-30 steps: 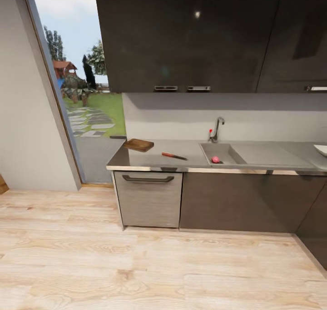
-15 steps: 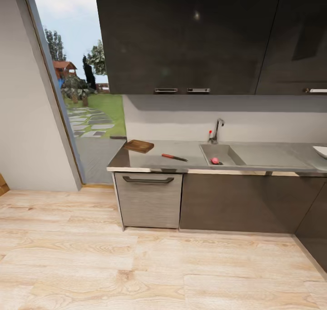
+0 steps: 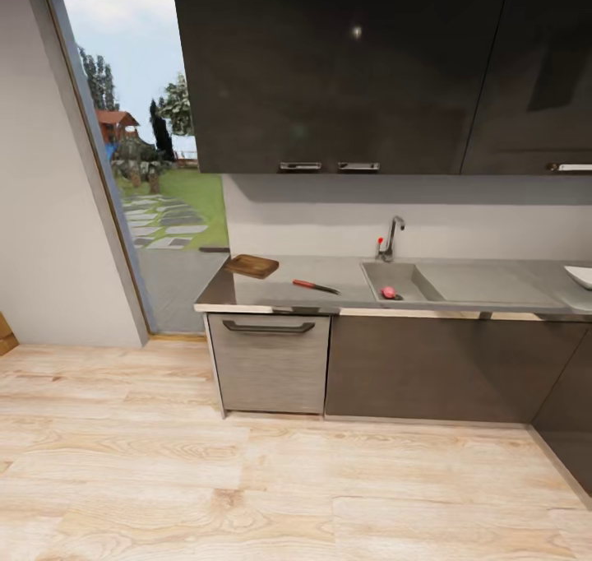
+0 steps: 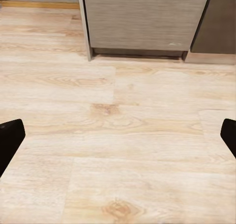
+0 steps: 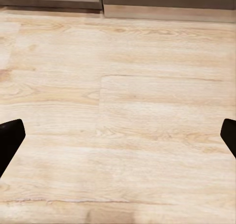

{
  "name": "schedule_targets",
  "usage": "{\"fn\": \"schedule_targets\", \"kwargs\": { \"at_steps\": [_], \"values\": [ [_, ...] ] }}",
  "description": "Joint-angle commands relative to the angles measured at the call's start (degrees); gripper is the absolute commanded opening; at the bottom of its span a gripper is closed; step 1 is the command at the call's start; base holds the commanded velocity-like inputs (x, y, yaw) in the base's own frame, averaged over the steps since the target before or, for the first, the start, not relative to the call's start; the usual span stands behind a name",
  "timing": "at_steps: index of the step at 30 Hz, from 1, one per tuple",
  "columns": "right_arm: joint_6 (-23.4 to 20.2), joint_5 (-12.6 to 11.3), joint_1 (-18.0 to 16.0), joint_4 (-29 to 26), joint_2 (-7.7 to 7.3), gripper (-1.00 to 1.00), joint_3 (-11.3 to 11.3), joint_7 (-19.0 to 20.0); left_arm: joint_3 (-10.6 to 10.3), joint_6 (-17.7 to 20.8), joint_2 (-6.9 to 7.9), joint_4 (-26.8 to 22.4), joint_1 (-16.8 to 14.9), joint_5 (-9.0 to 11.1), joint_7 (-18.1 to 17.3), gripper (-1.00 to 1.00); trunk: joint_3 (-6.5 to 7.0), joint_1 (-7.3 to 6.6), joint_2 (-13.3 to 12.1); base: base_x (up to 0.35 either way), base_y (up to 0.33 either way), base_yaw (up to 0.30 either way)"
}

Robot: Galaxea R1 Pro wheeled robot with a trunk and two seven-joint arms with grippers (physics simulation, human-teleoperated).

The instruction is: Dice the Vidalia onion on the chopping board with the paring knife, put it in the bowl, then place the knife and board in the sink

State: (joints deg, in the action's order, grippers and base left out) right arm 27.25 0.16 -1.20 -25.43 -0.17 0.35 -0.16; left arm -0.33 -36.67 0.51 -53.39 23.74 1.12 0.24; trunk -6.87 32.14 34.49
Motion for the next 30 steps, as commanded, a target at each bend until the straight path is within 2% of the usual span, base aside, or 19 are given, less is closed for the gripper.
{"fn": "schedule_targets", "kwargs": {
  "at_steps": [1,30],
  "values": [
    [0.17,0.01,-0.03,0.03,-0.01,1.0,0.04,-0.02,-0.03,-0.07,0.01,-0.02,0.0,0.11,0.02,1.0,0.1,-0.2,-0.34,0.0,0.0,0.0],
    [0.17,0.01,-0.03,0.03,-0.01,1.0,0.01,0.0,0.07,0.01,0.01,1.26,-0.01,0.08,0.09,1.0,5.13,-6.35,-11.57,0.0,0.0,0.0]
  ]
}}
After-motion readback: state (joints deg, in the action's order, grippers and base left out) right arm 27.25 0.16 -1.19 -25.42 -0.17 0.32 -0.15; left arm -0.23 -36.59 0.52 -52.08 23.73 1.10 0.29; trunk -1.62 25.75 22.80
